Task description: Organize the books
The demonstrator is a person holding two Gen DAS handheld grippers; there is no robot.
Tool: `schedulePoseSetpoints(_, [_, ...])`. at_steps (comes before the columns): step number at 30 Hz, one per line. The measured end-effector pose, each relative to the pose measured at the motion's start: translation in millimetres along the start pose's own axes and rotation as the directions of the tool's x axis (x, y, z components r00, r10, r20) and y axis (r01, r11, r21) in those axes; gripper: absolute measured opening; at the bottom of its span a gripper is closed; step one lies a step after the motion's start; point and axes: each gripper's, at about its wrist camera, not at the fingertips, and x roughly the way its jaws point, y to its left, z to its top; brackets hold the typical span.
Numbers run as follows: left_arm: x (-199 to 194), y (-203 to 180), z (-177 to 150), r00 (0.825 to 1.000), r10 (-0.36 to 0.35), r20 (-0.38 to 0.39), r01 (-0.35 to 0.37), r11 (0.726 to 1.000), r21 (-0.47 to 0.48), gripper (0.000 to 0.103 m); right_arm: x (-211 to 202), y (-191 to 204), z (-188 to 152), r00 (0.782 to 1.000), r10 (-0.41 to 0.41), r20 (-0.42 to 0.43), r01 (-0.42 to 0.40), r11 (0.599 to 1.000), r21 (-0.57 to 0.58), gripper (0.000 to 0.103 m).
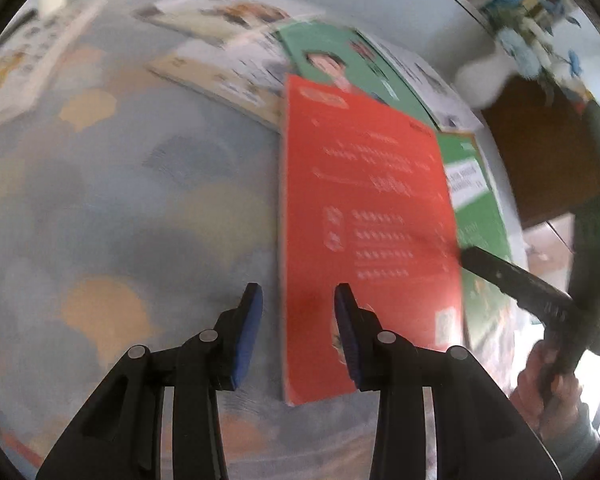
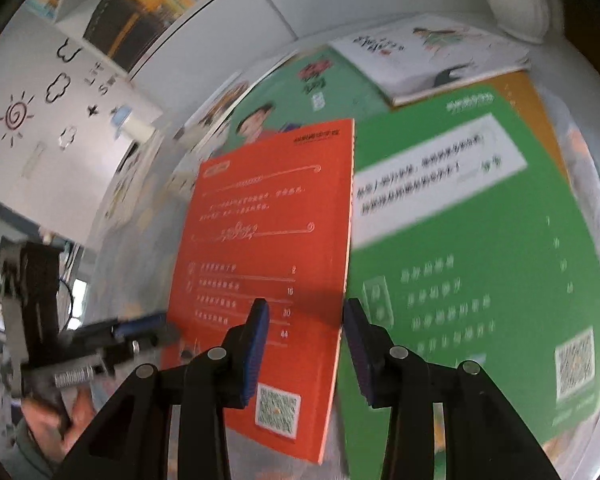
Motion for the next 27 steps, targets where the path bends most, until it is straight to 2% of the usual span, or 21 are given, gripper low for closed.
schedulePoseSetpoints(2, [0.9, -0.8, 2.5, 1.000, -0.026, 0.010, 0.026, 0.999, -0.023, 0.033, -2.4, 2.9, -1.8, 0.996, -0.088, 0.032, 0.089, 0.996, -0.024, 0.038])
schedulePoseSetpoints(3, [4.2, -2.1, 4.2, 0.999, -0.040, 0.004, 0.040, 0.999, -0.029, 0.033, -0.6, 4.4, -2.0, 0.995, -0.096, 0.037, 0.098, 0.994, -0.040, 0.039])
schedulePoseSetpoints(5, [12.4, -5.8, 5.3, 0.999, -0.037, -0.013, 0.037, 0.999, -0.024, 0.034, 3.7, 8.3, -0.9, 0.995, -0.089, 0.036, 0.091, 0.994, -0.066, 0.039])
schedulePoseSetpoints(7, [17.6, -10.9, 6.1, 1.000, -0.003, -0.017, 0.002, 1.000, -0.017, 0.034, 8.0, 14.0, -1.4, 0.999, -0.036, 0.011, 0.036, 0.996, -0.076, 0.039])
schedulePoseSetpoints(9, [15.8, -9.7, 4.2, 1.000, 0.006, -0.007, -0.006, 1.000, -0.018, 0.034, 9.9, 19.1, -4.9, 0.999, -0.050, 0.015, 0.051, 0.996, -0.071, 0.042])
schedulePoseSetpoints(10, [15.1, -7.0, 3.1, 1.000, 0.012, -0.005, -0.012, 1.000, -0.020, 0.034, 8.8, 15.9, -4.1, 0.999, -0.034, 0.012, 0.034, 0.998, -0.051, 0.042])
schedulePoseSetpoints(12, [13.1, 1.8, 1.8, 1.000, -0.007, -0.003, 0.007, 1.000, -0.031, 0.034, 5.2, -4.6, -2.5, 0.993, 0.118, -0.001, -0.117, 0.988, 0.097, 0.042])
schedulePoseSetpoints(13, [12.9, 6.5, 2.2, 0.999, -0.033, -0.004, 0.032, 0.998, -0.049, 0.034, 4.4, -18.0, -3.4, 0.977, 0.215, 0.009, -0.213, 0.960, 0.182, 0.042])
schedulePoseSetpoints(15, [12.8, 14.7, 3.0, 0.997, -0.075, -0.006, 0.074, 0.994, -0.082, 0.034, 1.2, -39.4, -6.5, 0.927, 0.372, 0.054, -0.370, 0.879, 0.299, 0.042])
schedulePoseSetpoints(17, [13.3, 17.0, 3.4, 0.996, -0.089, -0.006, 0.088, 0.992, -0.089, 0.034, -2.0, -45.0, -6.8, 0.891, 0.446, 0.081, -0.447, 0.833, 0.327, 0.042])
schedulePoseSetpoints(18, [13.3, 17.3, 3.2, 0.996, -0.091, -0.006, 0.090, 0.992, -0.087, 0.034, -4.5, -43.8, -5.3, 0.879, 0.468, 0.089, -0.470, 0.824, 0.316, 0.042])
schedulePoseSetpoints(21, [12.5, 19.5, 2.7, 0.995, -0.098, -0.002, 0.097, 0.991, -0.087, 0.035, -1.2, -43.9, 0.7, 0.867, 0.490, 0.091, -0.492, 0.812, 0.313, 0.042])
schedulePoseSetpoints(22, [11.9, 21.6, 2.0, 0.994, -0.108, 0.000, 0.108, 0.990, -0.094, 0.035, 4.5, -49.0, 2.2, 0.853, 0.512, 0.098, -0.513, 0.789, 0.338, 0.042])
schedulePoseSetpoints(25, [11.0, 27.1, 1.1, 0.991, -0.137, 0.002, 0.136, 0.984, -0.113, 0.035, 26.2, -72.6, -0.5, 0.786, 0.599, 0.153, -0.593, 0.659, 0.463, 0.042])
schedulePoseSetpoints(26, [10.8, 28.2, 0.7, 0.990, -0.142, 0.004, 0.141, 0.983, -0.116, 0.036, 29.7, -74.9, -1.1, 0.787, 0.597, 0.155, -0.589, 0.653, 0.475, 0.042])
schedulePoseSetpoints(27, [11.1, 28.7, 1.3, 0.989, -0.147, 0.008, 0.147, 0.982, -0.119, 0.036, 31.7, -74.2, -0.4, 0.798, 0.585, 0.145, -0.575, 0.668, 0.472, 0.042])
